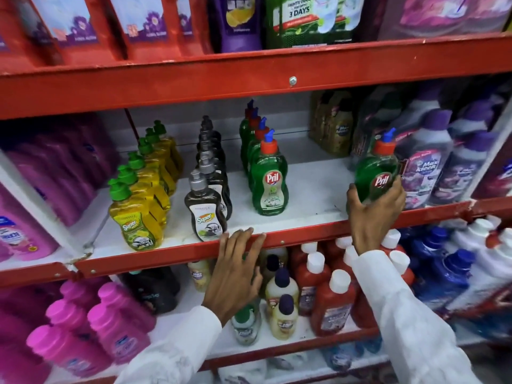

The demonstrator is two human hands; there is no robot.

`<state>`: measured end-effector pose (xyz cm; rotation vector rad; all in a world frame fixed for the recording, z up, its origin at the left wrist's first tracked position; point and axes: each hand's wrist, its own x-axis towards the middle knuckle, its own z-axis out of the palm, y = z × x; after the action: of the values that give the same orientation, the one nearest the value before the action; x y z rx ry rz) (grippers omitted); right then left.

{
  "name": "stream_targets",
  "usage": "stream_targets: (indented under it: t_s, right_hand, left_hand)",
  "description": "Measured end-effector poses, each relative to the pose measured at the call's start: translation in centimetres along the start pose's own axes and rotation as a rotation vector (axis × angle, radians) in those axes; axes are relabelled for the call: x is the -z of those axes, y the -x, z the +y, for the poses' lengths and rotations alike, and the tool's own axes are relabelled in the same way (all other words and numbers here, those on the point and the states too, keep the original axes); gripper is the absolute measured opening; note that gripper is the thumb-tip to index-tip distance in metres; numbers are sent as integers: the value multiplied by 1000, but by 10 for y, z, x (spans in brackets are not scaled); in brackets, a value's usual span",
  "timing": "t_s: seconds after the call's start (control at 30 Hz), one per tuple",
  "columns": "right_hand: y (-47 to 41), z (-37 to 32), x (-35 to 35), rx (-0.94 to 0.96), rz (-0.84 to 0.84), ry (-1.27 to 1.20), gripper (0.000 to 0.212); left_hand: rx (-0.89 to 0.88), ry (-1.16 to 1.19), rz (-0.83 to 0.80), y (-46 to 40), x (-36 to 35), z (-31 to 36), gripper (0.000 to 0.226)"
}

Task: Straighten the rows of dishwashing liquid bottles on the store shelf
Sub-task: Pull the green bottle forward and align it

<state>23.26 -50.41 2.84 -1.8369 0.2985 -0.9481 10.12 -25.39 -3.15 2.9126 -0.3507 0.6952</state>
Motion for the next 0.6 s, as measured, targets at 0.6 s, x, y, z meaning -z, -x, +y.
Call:
stream_targets:
  t_s: [0.6]
  right_hand:
    - [109, -88, -57, 202, -357, -4, 89]
  left_hand:
    - [131, 238, -2, 8, 17, -12, 90]
